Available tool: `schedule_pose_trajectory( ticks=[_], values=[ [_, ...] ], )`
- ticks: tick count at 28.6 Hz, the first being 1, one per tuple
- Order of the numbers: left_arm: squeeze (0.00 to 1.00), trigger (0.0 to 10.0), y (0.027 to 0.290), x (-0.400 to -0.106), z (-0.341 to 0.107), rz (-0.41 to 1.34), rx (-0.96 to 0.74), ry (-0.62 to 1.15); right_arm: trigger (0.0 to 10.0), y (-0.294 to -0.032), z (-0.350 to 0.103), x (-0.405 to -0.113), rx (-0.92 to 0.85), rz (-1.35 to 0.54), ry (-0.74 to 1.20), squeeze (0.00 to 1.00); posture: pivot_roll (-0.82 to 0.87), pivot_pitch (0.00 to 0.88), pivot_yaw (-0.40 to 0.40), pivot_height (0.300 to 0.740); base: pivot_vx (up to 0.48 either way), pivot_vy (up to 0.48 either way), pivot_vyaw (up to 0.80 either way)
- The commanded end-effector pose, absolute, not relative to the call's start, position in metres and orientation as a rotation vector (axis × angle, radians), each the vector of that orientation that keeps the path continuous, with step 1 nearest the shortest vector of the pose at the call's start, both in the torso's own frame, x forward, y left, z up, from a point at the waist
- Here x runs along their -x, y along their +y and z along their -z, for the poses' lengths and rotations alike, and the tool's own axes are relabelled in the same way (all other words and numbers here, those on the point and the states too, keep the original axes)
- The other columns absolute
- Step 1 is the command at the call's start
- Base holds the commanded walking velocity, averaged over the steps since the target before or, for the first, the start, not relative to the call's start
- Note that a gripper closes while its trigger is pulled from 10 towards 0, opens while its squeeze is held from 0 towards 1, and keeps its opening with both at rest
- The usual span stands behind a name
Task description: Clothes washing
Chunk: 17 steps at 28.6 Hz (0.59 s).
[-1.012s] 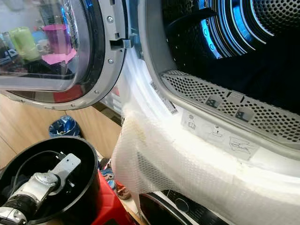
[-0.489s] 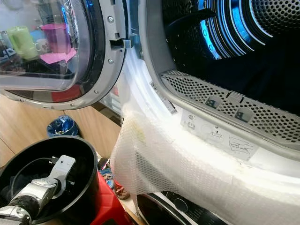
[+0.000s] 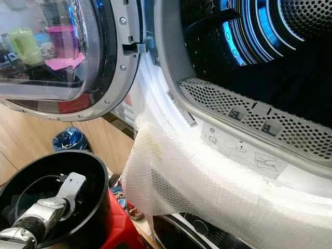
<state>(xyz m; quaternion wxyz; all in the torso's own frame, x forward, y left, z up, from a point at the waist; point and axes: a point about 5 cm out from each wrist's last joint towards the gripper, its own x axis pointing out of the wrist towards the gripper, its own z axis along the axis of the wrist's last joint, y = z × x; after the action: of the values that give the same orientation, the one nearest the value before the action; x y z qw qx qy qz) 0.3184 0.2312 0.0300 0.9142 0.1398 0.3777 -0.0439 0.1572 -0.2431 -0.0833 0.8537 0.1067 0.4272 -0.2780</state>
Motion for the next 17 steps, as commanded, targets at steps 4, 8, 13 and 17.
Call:
schedule_pose_trajectory(
  ticks=[4,8,13,17],
  values=[
    [0.0,0.0,0.229,-0.309,-0.018,0.104,-0.281,0.835,10.0,-0.244,0.083,-0.156,-0.221,0.583,0.904,0.0,0.12,0.037,-0.048,0.74,0.0,0.0,0.0],
    [0.0,0.0,0.23,-0.311,-0.021,0.113,-0.285,0.82,10.0,-0.241,0.083,-0.16,-0.221,0.573,0.899,0.0,0.13,0.022,-0.044,0.74,0.0,0.0,0.0],
    [0.0,0.0,0.233,-0.32,-0.036,0.194,-0.295,0.758,10.0,-0.239,0.083,-0.161,-0.225,0.566,0.899,0.0,0.14,0.011,-0.037,0.74,0.0,0.0,0.0],
    [0.0,0.0,0.223,-0.324,-0.06,0.453,-0.296,0.67,10.0,-0.237,0.083,-0.161,-0.233,0.564,0.901,0.0,0.16,0.0,-0.034,0.74,0.0,0.0,0.0]
  ],
)
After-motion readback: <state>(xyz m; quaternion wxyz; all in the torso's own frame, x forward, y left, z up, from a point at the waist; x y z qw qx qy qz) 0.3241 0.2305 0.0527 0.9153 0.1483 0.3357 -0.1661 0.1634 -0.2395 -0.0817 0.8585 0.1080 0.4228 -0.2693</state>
